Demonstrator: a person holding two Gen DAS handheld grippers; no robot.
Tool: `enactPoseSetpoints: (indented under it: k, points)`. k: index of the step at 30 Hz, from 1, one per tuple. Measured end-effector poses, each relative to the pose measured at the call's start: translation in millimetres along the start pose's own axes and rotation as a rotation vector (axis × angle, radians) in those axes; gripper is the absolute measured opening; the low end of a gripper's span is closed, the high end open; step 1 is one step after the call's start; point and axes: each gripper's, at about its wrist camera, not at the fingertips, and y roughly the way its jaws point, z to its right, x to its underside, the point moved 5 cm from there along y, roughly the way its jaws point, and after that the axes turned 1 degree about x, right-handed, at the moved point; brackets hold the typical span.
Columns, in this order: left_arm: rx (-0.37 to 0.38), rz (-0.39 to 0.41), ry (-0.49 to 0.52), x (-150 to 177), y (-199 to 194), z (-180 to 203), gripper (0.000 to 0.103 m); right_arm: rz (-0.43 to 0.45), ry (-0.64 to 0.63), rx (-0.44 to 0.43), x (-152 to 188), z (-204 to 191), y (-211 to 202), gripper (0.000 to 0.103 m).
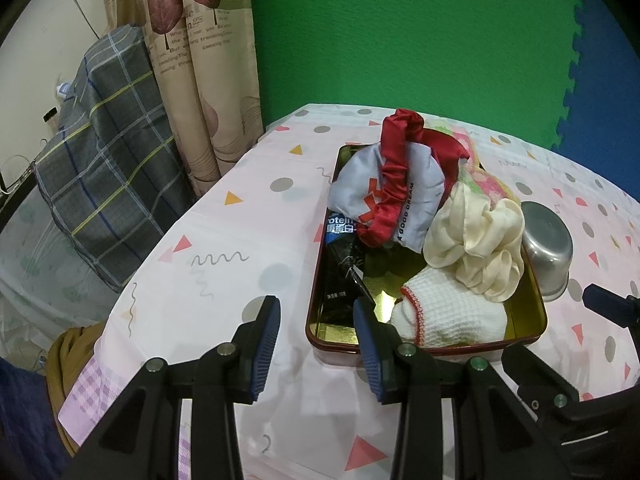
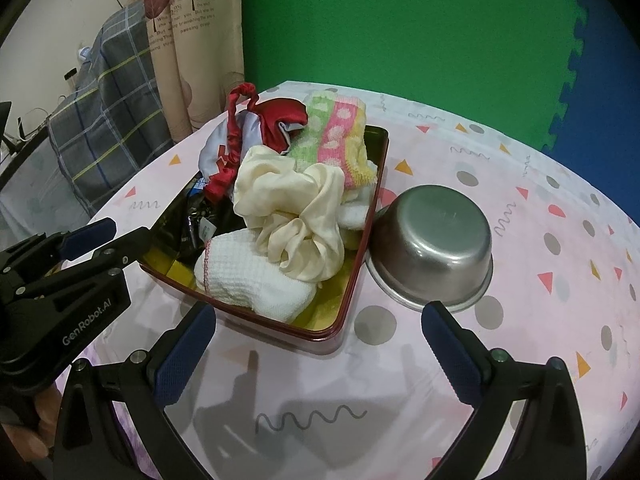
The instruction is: Organize soft objects
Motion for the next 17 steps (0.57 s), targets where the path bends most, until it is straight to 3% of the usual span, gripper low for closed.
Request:
enactPoseSetpoints:
  k: [17]
  points:
    - [-0.008,0.016,0.014,-2.3,-0.9,1.8,0.039,-0.006,-0.001,-0.004,3.0,-1.1,2.7,0.102]
